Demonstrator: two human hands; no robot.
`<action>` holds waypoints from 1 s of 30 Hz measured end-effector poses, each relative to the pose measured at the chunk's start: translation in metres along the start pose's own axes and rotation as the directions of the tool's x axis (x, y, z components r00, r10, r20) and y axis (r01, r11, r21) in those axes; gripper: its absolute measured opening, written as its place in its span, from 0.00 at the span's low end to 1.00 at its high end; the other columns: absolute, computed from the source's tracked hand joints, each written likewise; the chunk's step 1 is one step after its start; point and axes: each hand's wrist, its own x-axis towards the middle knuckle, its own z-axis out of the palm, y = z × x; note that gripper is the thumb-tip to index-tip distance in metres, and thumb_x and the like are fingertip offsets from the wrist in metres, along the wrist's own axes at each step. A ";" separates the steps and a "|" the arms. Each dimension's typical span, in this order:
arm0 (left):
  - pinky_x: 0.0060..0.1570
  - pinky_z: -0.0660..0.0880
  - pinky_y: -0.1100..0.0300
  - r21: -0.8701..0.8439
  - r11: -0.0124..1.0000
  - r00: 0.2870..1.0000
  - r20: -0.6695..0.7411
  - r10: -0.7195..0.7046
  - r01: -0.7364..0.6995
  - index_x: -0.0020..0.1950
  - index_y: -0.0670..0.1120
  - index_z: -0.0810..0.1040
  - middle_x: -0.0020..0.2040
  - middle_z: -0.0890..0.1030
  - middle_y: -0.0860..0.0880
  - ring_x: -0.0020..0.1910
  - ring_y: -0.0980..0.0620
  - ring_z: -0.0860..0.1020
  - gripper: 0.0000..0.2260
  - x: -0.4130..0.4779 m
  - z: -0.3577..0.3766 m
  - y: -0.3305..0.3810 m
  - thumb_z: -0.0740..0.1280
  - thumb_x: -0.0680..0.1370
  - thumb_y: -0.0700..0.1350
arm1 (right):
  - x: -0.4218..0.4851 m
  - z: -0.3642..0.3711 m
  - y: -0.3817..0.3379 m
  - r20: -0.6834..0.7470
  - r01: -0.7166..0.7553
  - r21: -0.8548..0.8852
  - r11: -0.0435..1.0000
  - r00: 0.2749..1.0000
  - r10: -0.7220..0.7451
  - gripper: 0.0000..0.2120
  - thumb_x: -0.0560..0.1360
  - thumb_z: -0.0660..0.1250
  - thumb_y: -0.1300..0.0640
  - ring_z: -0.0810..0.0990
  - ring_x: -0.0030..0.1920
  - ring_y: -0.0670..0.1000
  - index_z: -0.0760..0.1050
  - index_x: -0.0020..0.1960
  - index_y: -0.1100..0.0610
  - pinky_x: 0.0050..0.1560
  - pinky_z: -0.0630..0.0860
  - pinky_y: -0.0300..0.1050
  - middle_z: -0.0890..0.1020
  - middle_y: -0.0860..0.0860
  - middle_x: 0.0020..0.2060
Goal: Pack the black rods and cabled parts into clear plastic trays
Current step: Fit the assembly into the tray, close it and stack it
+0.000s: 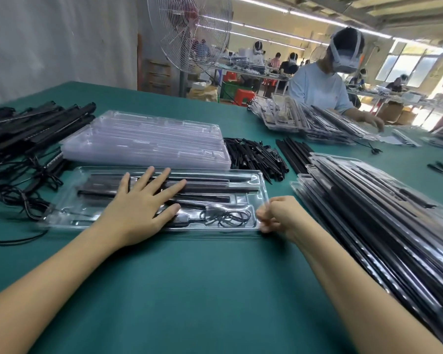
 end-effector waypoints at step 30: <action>0.41 0.81 0.48 0.390 0.867 0.768 -0.434 0.470 -0.310 0.57 0.44 0.82 0.55 0.82 0.43 0.52 0.45 0.82 0.19 0.005 0.012 0.064 0.57 0.72 0.40 | -0.032 0.082 -0.014 0.178 -0.243 0.912 0.331 0.961 0.213 0.05 0.74 0.66 0.68 0.76 0.36 0.51 0.73 0.45 0.60 0.42 0.75 0.42 0.77 0.54 0.37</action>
